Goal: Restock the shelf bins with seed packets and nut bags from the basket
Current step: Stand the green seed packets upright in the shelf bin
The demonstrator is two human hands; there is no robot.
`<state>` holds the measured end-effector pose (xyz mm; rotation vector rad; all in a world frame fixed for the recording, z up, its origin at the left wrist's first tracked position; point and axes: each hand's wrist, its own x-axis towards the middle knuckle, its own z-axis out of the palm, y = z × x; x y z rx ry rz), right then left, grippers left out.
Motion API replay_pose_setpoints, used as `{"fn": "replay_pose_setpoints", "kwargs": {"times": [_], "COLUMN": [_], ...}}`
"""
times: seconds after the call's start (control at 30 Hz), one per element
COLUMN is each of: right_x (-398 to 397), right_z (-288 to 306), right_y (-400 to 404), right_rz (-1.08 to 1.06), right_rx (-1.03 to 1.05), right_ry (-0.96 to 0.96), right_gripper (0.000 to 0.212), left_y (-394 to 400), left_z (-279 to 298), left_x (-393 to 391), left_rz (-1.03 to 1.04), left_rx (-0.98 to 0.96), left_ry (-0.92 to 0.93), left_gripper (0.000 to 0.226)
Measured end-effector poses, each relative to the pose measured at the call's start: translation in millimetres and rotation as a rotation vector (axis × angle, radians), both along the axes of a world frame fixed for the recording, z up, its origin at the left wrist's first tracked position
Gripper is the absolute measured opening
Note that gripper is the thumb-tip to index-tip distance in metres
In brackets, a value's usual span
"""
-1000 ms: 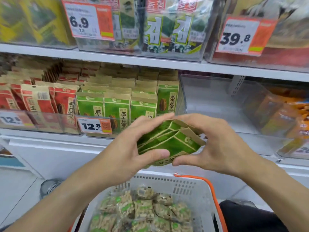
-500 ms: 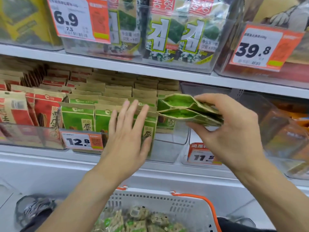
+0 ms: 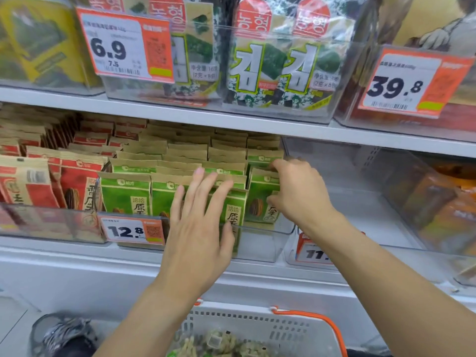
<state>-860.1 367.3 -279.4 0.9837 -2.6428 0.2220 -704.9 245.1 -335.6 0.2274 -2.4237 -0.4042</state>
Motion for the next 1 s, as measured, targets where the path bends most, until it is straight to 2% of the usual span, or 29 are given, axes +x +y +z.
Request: {"fn": "replay_pose_setpoints", "kwargs": {"times": [0.2, 0.37, 0.47, 0.53, 0.63, 0.67, 0.73, 0.83, 0.9, 1.0], "right_x": [-9, -6, 3, 14, 46, 58, 81, 103, 113, 136], "right_z": [-7, -12, -15, -15, -11, -13, -26, -72, -116, -179], "right_y": [-10, -4, 8, 19, 38, 45, 63, 92, 116, 157], "right_rz": [-0.034, -0.049, 0.028, 0.155, 0.377, 0.433, 0.476, 0.339, 0.226, 0.15], "right_rx": [-0.078, -0.186, -0.321, -0.456, -0.607, -0.631, -0.601, -0.342, -0.08, 0.222], "right_ry": [0.036, 0.071, 0.114, 0.151, 0.167, 0.136, -0.005, -0.444, -0.75, -0.928], "right_gripper": [0.07, 0.072, 0.054, 0.039, 0.021, 0.018, 0.015, 0.027, 0.041, 0.044], "left_y": [3, 1, 2, 7, 21, 27, 41, 68, 82, 100], "left_z": [-2, -3, -4, -3, -4, -8, -27, -75, -116, -164], "left_x": [-2, -1, -2, -2, 3, 5, 9, 23, 40, 75], "left_rz": [0.014, 0.009, 0.014, 0.029, -0.004, -0.042, -0.14, -0.205, -0.242, -0.334], "left_rx": [0.03, 0.013, 0.02, 0.04, 0.063, 0.093, 0.204, 0.359, 0.357, 0.308], "left_ry": [0.007, 0.016, 0.059, 0.156, 0.393, 0.414, 0.276, -0.188, -0.546, -0.946], "left_gripper": [0.06, 0.06, 0.061, 0.058, 0.036, 0.028, 0.017, 0.015, 0.02, 0.025]}}
